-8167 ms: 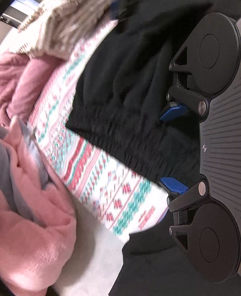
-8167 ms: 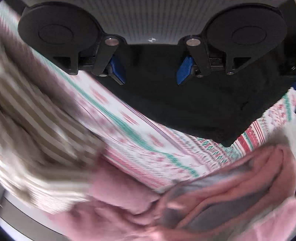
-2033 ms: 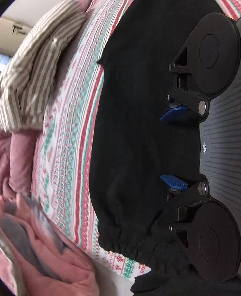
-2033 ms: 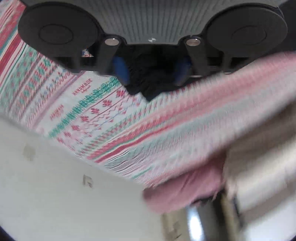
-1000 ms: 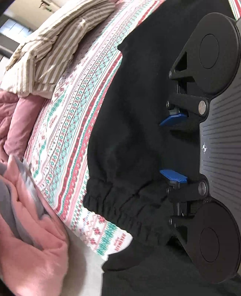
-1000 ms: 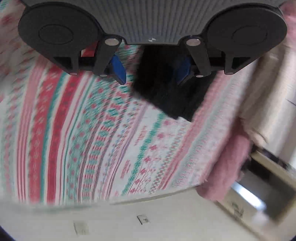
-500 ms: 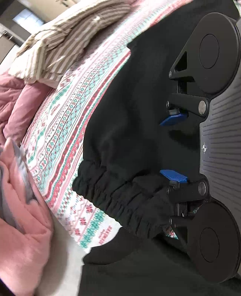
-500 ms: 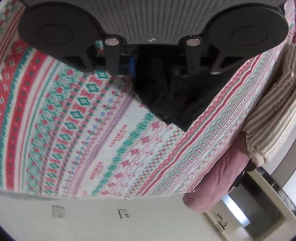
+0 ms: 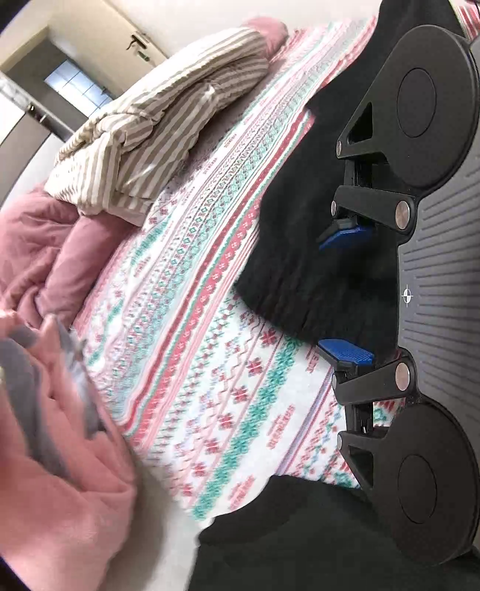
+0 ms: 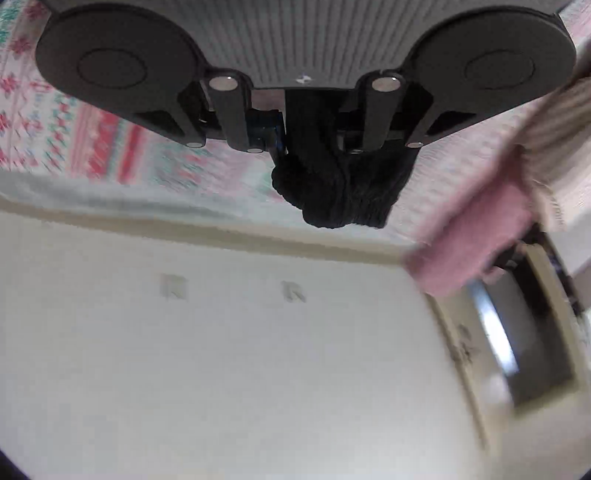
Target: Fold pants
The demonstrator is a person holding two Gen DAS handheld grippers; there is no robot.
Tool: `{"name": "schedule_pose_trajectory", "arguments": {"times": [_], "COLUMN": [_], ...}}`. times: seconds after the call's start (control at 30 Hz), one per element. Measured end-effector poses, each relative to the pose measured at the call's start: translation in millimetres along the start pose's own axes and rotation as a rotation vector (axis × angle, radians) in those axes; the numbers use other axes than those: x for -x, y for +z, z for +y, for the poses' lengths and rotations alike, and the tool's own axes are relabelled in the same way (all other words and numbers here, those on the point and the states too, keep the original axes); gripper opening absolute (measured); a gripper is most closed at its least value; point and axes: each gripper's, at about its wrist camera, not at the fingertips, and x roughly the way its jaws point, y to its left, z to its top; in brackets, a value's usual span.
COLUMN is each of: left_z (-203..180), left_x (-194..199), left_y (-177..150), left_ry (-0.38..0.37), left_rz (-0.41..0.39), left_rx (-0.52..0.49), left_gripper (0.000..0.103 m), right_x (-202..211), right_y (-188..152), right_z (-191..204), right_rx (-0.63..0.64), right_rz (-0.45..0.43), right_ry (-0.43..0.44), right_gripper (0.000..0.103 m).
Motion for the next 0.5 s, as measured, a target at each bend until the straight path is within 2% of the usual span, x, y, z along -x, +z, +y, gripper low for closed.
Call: {"name": "schedule_pose_trajectory", "arguments": {"times": [0.07,0.13,0.23,0.3,0.37,0.43,0.5], "left_z": [-5,-5,-5,-9,-17,-27,-35], "left_x": [-2,-7,-3,2,3,-2,-5], "left_y": [-3,-4,-3,-3,-5,-7,-8], "left_ry": [0.070,0.061,-0.004,-0.036,-0.047,-0.022,0.011], "left_rz": [-0.015,0.000,0.001,-0.023,-0.038,-0.044,-0.062], "left_rx": [-0.055,-0.066,-0.030,-0.039,-0.069,-0.110,-0.145], "left_gripper": [0.061,0.061,0.061,0.061,0.061,0.061,0.061], "right_x": [-31,-52,-56,-41,-32,-14,-5], "right_y": [-19,-37,-35,-33,-31,-26,-25], "right_z": [-8,-9,-7,-5,-4,-6,0], "right_rx": [0.043,0.113,0.113,0.134,0.171,0.187,0.174], "right_rz": [0.112,0.167,0.167,0.149,0.134,0.080,0.013], "right_ry": [-0.059,-0.138,-0.134,-0.168,-0.250,-0.368,-0.390], "right_gripper": [0.069,0.071,0.075,0.094,0.103,0.103,0.103]}}
